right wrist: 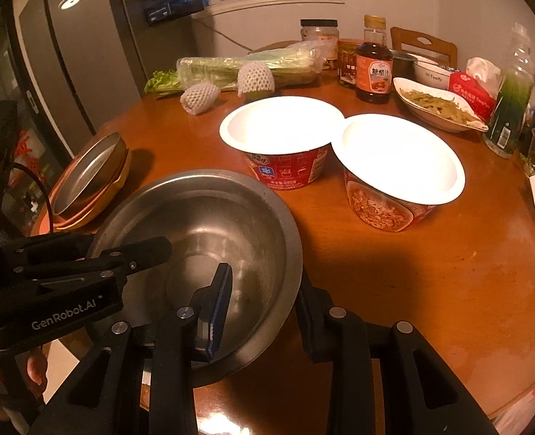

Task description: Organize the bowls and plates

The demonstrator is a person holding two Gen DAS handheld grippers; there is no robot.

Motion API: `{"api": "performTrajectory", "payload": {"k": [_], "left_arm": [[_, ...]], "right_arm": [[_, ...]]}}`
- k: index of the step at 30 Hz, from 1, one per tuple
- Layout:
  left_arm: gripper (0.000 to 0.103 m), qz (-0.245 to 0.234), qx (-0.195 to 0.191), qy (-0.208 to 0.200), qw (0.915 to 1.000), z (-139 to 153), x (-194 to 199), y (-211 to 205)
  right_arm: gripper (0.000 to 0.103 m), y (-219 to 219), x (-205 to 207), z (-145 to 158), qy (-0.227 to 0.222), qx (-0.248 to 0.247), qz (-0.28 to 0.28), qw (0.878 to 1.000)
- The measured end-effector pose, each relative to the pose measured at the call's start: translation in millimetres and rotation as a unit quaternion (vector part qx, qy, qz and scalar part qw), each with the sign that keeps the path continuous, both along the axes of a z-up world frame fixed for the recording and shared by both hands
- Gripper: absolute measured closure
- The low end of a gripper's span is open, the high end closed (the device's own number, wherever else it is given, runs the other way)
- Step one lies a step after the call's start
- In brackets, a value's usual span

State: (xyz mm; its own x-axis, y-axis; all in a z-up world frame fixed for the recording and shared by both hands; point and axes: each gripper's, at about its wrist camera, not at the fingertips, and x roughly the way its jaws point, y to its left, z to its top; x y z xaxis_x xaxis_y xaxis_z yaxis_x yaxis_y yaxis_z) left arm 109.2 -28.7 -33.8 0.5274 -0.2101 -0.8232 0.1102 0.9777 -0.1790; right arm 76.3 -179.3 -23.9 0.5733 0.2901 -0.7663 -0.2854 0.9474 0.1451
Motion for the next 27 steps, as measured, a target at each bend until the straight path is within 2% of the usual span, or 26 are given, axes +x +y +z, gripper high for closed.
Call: {"api": "performTrajectory", "payload": {"k": [8, 15, 27], "left_arm": [[0.065, 0.001, 0.001, 0.001, 1.0000, 3, 0, 3], [0.057, 0.007, 0.000, -0.014, 0.9999, 13, -4, 6], [0.053, 0.013, 0.012, -0.033, 0.9993, 31, -10, -1]], "right_arm": [[0.067, -4, 2, 3, 0.001, 0.007, -0.005, 1.000], [0.067, -13, 0, 9, -0.008, 0.013, -0.019, 1.000], [0.066, -30, -7, 24, -0.028, 0.034, -0.031, 0.999]]}}
